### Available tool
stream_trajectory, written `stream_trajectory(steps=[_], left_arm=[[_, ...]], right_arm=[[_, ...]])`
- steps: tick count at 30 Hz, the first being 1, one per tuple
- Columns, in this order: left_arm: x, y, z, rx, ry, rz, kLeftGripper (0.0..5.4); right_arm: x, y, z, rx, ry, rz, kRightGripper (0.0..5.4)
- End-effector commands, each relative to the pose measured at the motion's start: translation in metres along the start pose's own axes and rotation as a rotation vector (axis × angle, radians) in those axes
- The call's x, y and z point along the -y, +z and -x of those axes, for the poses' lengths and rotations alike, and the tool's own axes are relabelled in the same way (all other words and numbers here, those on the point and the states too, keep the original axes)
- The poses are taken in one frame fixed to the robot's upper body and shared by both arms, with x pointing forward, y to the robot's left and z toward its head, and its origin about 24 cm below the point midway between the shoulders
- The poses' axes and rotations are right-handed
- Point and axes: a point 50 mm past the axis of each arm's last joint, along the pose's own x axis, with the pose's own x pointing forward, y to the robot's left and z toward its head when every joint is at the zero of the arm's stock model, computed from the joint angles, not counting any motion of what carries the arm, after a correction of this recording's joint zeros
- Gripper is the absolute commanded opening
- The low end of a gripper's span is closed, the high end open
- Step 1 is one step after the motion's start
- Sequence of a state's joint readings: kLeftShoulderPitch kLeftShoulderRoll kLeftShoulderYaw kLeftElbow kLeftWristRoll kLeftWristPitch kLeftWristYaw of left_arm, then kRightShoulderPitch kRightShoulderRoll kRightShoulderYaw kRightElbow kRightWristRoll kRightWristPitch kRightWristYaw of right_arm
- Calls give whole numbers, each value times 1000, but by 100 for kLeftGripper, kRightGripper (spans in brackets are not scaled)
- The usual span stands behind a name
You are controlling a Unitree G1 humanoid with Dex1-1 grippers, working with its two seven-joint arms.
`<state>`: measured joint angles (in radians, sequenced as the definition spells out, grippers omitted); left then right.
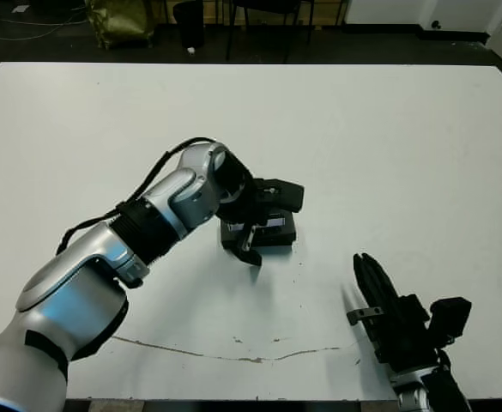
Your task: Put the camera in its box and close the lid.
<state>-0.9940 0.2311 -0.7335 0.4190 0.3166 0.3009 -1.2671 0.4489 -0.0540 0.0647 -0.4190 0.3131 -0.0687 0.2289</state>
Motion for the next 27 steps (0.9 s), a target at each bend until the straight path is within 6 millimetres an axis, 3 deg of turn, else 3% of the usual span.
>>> stream_trajectory(steps=[1, 16, 27], left_arm=[[9, -16, -12, -32, -11, 54, 537], [4, -20, 0, 149, -1, 269, 537], [6, -24, 4, 205, -39, 331, 537]], right_arm=[[2, -6, 6, -53, -28, -2, 0], [3, -8, 7, -61, -30, 1, 0], [4, -11, 6, -63, -26, 2, 0]])
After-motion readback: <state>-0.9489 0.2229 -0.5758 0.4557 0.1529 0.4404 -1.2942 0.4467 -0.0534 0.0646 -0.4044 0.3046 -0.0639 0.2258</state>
